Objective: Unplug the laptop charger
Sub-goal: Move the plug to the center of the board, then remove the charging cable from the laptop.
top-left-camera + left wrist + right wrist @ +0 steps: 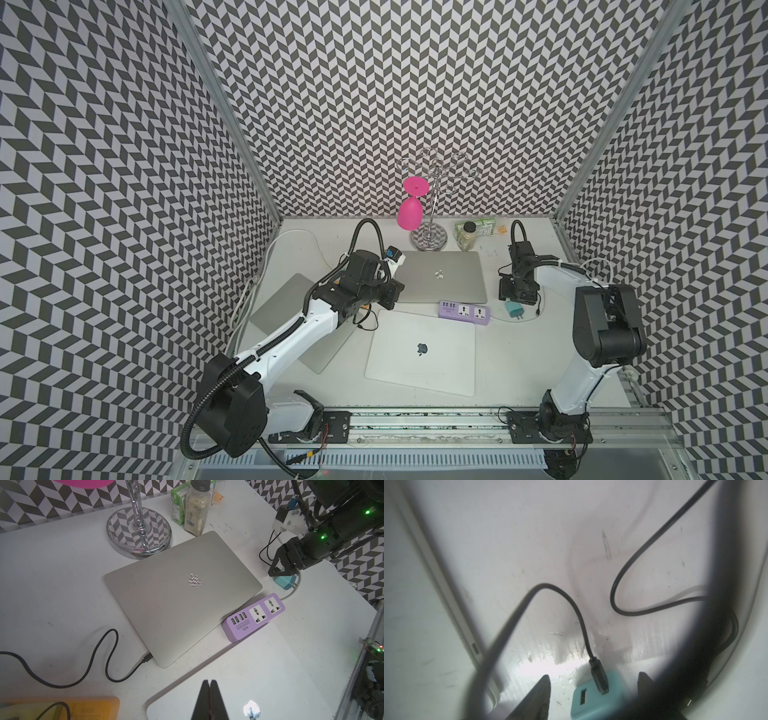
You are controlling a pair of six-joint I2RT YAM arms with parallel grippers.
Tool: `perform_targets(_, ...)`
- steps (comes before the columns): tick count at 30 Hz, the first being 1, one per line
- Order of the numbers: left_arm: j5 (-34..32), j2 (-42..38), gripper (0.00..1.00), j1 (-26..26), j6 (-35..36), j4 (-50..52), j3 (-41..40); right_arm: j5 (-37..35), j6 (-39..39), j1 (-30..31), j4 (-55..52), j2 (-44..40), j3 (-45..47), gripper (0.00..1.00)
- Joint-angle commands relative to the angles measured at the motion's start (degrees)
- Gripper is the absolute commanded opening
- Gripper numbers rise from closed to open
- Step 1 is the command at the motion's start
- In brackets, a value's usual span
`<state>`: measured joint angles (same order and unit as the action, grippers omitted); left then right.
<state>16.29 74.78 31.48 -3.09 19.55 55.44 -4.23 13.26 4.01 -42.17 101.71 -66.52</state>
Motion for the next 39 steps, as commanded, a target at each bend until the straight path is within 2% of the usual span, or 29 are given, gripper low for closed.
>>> perform_targets(1,-0.2,-0.4,0.00,0.2,-0.1,-0.1,2.1,0.0,0.5,0.2,-1.2,-3.8,-2.4,0.66)
perform_targets(10,-0.9,-2.5,0.00,-0.1,-1.8,0.5,1.6,-1.0,0.1,0.4,-5.0,-12.5,-3.1,0.68)
perform_targets(18,-2.2,-7.0,0.00,-2.1,-7.7,1.8,-1.6,5.3,-2.4,1.9,-5.3,-21.0,-4.7,0.68)
perform_targets(20,-2.1,-8.1,0.00,-3.5,-9.9,2.5,-2.7,6.4,-3.2,4.9,-3.5,-24.0,-4.3,0.68)
perform_targets(23,-2.7,-9.8,0.00,-6.2,-13.0,4.5,-4.1,7.6,-4.6,12.6,0.7,-27.9,-1.6,0.68)
perform_targets(26,-2.7,-12.4,0.00,-9.8,-16.6,6.0,-6.4,9.6,-3.2,20.1,7.8,-31.0,3.3,0.68)
perform_targets(30,-0.9,-15.3,0.00,-16.3,-20.7,7.7,-9.7,8.9,-2.5,30.3,19.2,-33.8,9.4,0.66)
perform_targets(39,9.2,-13.8,0.00,-31.9,-22.6,7.8,-15.8,5.5,-13.4,48.7,42.0,-32.8,19.8,0.64)
